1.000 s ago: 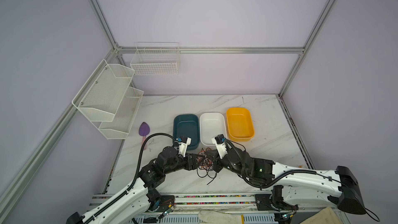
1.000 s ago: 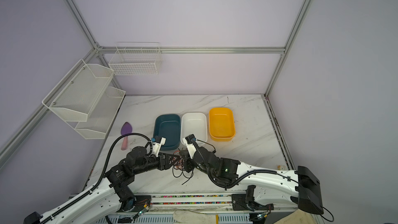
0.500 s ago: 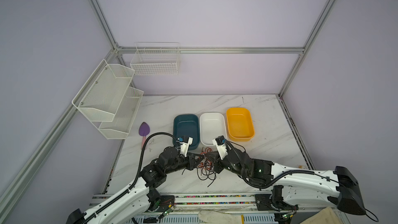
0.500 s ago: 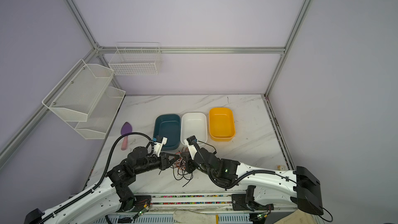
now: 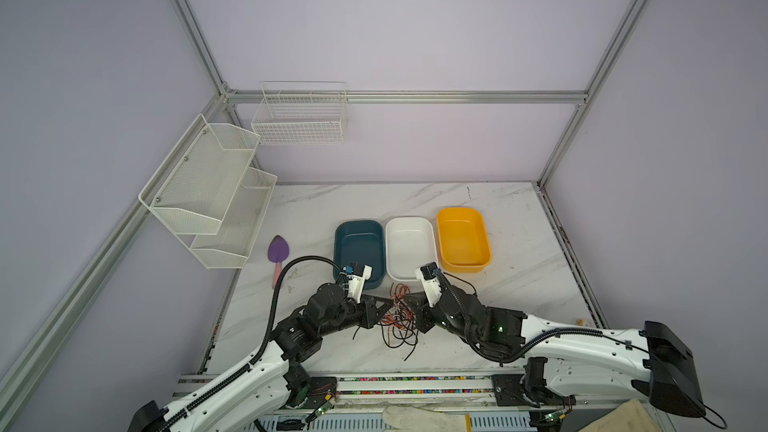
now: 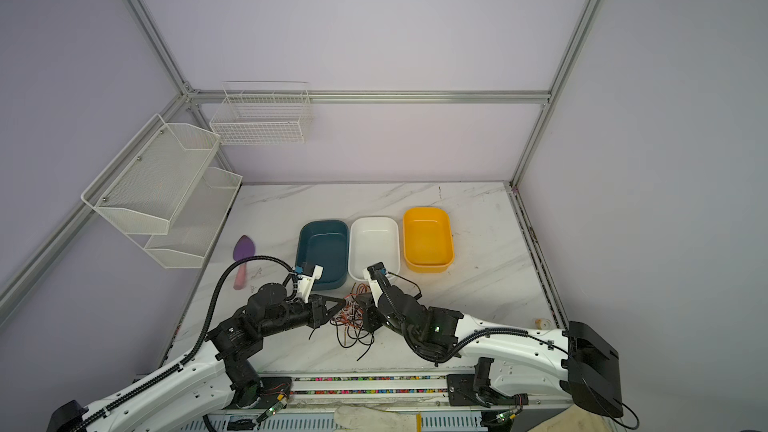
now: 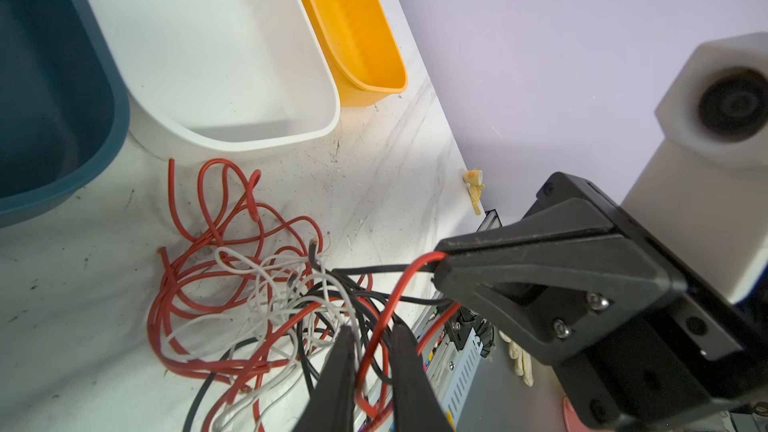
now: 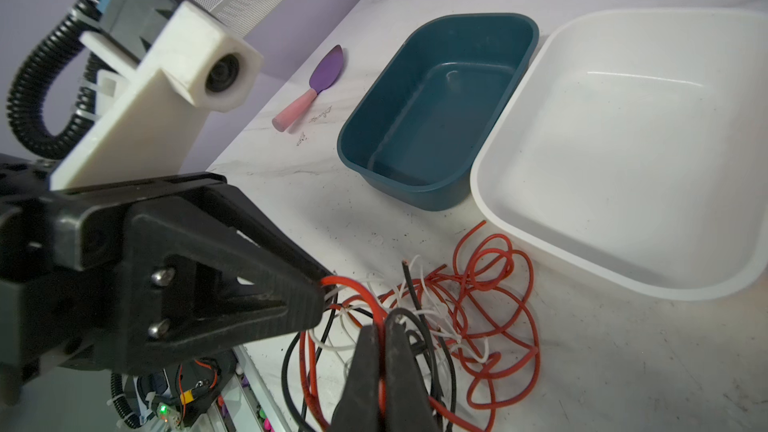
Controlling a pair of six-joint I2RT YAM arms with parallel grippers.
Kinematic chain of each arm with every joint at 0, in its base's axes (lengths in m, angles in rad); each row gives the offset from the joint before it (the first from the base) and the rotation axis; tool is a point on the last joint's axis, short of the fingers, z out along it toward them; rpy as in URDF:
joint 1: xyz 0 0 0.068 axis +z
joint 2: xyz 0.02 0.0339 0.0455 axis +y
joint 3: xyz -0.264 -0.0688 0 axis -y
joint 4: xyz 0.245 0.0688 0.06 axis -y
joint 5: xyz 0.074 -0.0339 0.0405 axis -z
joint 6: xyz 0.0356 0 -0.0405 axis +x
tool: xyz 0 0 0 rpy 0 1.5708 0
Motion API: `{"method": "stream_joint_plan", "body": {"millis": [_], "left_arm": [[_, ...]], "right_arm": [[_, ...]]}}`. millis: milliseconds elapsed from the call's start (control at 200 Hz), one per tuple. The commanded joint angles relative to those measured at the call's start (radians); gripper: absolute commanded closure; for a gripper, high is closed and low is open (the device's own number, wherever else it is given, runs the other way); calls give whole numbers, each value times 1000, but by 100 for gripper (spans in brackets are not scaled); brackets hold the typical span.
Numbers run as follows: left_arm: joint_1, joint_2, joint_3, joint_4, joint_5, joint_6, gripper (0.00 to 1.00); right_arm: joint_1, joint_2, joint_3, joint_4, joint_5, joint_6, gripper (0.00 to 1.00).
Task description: Untangle the cables
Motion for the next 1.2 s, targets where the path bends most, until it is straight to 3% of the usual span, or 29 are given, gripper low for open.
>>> {"method": "stream_joint_plan", "body": {"millis": [0,135,255,550,735,900,1195], "left_arm": [[-5,-1,-19,50,-7,12,81],[-5,6,-13,49,-7,14,81],[-5,20,-9,49,1,21,68],[-5,59,48,-56,-13,110,62],[-10,57,76,-119,-30,168,50],[-14,35,71,-99,-42,176,52],[-37,26,23,31,-8,139,72]], "right_arm": [[-6,17,-21,46,-5,24,100],[-7,38,-27,63,-30,34,100],[-8,41,-35,91,-72,25,100],[-7,14,-43,104,-110,-2,100],[-9,-5,-55,106,-109,-14,100],[-13,22,-50,118,-142,-27,100],[-15,59,-36,125,-153,-31,100]]}}
